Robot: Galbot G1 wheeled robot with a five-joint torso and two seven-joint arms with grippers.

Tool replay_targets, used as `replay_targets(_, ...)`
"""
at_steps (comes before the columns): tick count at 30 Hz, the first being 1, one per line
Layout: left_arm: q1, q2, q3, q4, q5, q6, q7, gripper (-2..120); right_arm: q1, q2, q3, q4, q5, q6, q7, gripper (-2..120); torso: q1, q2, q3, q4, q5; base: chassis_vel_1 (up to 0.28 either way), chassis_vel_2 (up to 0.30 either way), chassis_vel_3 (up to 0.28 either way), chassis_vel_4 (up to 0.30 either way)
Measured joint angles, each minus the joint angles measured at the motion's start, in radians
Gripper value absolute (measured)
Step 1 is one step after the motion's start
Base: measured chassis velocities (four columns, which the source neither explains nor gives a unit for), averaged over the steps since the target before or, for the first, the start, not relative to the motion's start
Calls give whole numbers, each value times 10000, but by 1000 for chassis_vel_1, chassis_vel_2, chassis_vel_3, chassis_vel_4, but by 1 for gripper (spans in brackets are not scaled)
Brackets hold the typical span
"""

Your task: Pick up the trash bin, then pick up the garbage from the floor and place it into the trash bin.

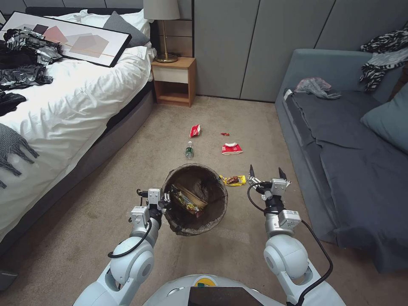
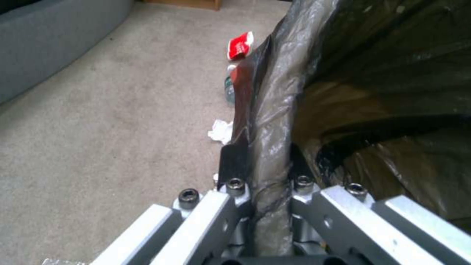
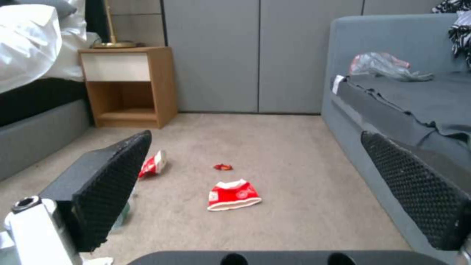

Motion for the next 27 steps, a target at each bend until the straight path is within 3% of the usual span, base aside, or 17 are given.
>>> replay_targets(7, 2, -8, 18, 4, 12, -13, 7, 0, 2, -21, 5, 0, 25, 0, 8, 100, 0, 0, -1, -1, 1, -26, 34, 29, -36)
replay_targets(15, 10, -3, 42, 5, 17, -25, 9, 0, -11, -68, 5, 17, 46, -12, 13, 100, 0, 0, 0, 3, 2, -157, 159, 182, -177)
replay_targets(27, 29, 0, 54, -3, 21, -33, 14, 0, -10, -27, -29, 19, 16, -12, 36, 100, 0, -1, 1, -2, 3, -292, 277, 287, -285)
